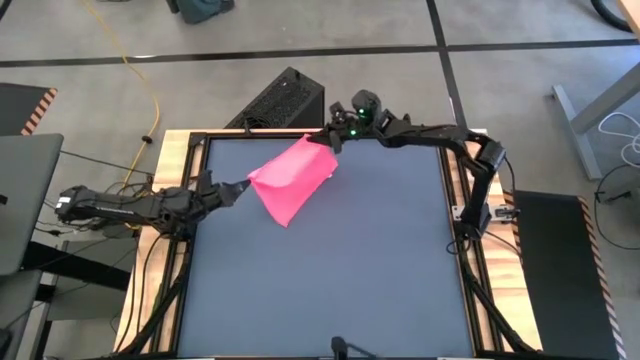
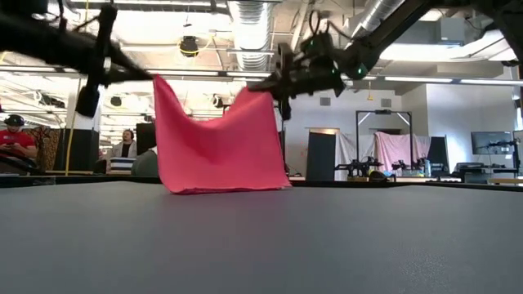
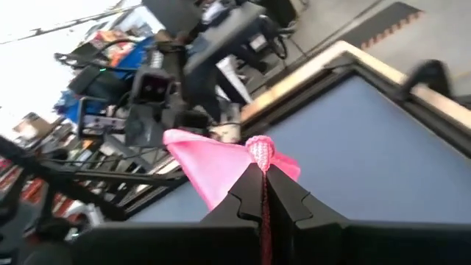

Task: Roll towel
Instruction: Fold the pink towel

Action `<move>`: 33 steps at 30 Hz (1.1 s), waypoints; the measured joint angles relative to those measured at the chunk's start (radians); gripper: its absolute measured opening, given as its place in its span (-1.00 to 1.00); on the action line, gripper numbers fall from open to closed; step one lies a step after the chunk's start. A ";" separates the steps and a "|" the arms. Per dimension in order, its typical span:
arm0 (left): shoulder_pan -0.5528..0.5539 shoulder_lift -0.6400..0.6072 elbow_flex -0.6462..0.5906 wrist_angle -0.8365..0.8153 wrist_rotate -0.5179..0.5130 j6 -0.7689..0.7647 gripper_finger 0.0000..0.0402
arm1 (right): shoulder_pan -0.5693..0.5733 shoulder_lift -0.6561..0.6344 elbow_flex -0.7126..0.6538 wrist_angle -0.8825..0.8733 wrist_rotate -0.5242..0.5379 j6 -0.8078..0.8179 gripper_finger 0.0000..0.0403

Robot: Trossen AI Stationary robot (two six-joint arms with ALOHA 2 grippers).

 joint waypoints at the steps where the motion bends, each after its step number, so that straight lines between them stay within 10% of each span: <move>1: -0.014 0.000 0.024 -0.001 -0.001 0.026 -1.00 | 0.012 -0.025 0.000 -0.011 0.004 -0.013 -0.89; 9: -0.132 0.031 0.243 -0.009 -0.002 0.225 -1.00 | 0.101 -0.349 0.000 -0.285 0.250 -0.242 -0.91; 16: -0.223 0.189 0.333 -0.027 0.034 0.096 -1.00 | 0.277 -0.588 0.000 -0.641 0.615 -0.336 -0.92; 33: -0.550 0.571 0.687 -0.075 -0.140 0.006 -1.00 | 0.973 -0.699 0.000 -0.986 1.280 0.108 -0.90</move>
